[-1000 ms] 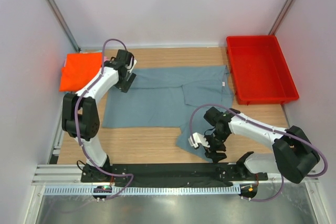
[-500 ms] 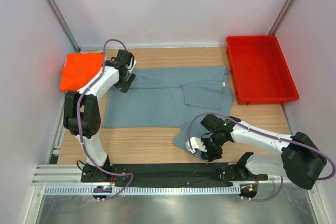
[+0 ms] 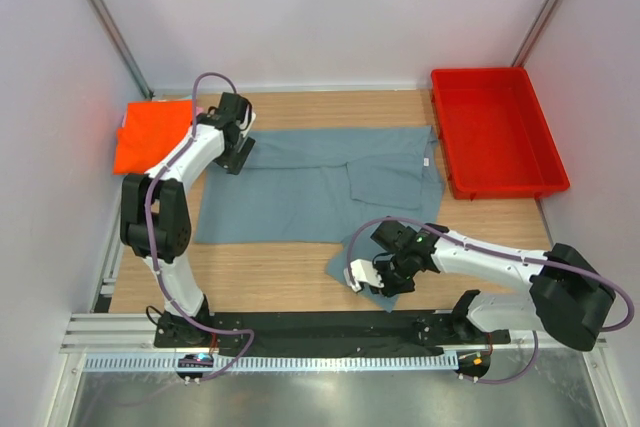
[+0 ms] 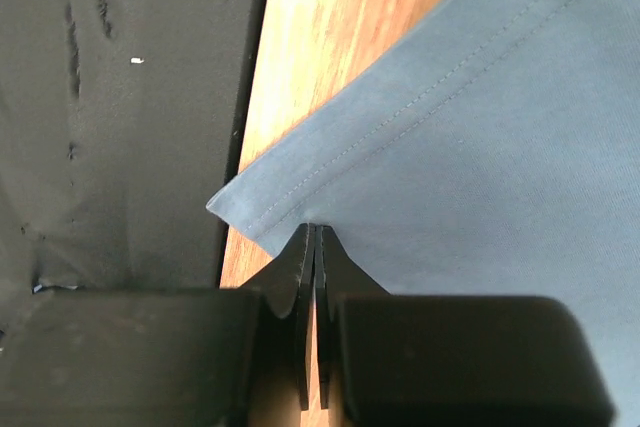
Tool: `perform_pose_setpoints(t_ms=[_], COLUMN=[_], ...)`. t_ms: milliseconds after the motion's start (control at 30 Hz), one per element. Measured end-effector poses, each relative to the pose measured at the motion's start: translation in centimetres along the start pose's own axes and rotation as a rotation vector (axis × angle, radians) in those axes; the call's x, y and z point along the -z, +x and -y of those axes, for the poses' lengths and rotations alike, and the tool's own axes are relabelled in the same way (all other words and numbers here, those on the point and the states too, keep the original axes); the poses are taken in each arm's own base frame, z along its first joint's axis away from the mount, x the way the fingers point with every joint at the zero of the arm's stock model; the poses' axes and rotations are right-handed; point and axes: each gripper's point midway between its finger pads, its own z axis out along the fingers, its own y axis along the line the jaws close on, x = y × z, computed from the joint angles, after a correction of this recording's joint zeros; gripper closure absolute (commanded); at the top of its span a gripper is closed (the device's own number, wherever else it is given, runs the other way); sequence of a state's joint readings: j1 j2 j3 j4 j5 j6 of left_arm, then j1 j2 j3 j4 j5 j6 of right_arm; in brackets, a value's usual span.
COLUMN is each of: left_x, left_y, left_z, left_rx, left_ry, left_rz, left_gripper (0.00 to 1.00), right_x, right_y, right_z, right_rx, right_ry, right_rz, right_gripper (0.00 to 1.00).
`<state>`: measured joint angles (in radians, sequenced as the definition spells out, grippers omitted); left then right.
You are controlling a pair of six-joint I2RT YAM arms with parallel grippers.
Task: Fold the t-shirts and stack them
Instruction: Fold the tshirt
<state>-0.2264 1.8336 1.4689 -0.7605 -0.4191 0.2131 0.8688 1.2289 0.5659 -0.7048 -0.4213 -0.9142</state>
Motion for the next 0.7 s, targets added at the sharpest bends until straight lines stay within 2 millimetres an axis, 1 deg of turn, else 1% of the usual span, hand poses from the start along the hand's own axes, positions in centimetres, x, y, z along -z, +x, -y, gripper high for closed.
perform_pose_setpoints(t_ms=[67, 133, 200, 267, 333, 400, 533, 633, 700], left_x=[-0.1, -0.1, -0.2, -0.2, -0.2, -0.2, -0.2, -0.2, -0.2], left_y=[0.1, 0.2, 0.2, 0.3, 0.2, 0.2, 0.2, 0.2, 0.2], left_z=[-0.2, -0.4, -0.5, -0.5, -0.5, -0.4, -0.3, -0.3, -0.3], left_rx=[0.004, 0.009, 0.012, 0.014, 0.014, 0.014, 0.017, 0.017, 0.018], left_ry=[-0.001, -0.003, -0.004, -0.003, -0.001, 0.001, 0.005, 0.006, 0.006], left_rz=[-0.002, -0.005, -0.006, -0.007, -0.006, -0.006, -0.005, -0.005, -0.005], left_gripper=[0.16, 0.16, 0.16, 0.16, 0.16, 0.16, 0.16, 0.16, 0.16], right_x=[0.0, 0.0, 0.1, 0.3, 0.6, 1.2, 2.4, 2.5, 2.5], right_y=[0.0, 0.0, 0.0, 0.1, 0.2, 0.1, -0.9, -1.2, -1.1], right_z=[0.0, 0.1, 0.1, 0.1, 0.2, 0.2, 0.5, 0.5, 0.1], right_rx=[-0.009, -0.010, -0.010, -0.013, -0.008, -0.005, -0.006, -0.010, -0.017], right_ry=[0.005, 0.010, 0.021, 0.034, 0.056, 0.075, 0.106, 0.104, 0.086], right_rz=[-0.004, -0.006, -0.003, 0.000, -0.006, -0.002, 0.021, 0.031, 0.031], right_gripper=[0.99, 0.98, 0.78, 0.64, 0.62, 0.62, 0.61, 0.61, 0.57])
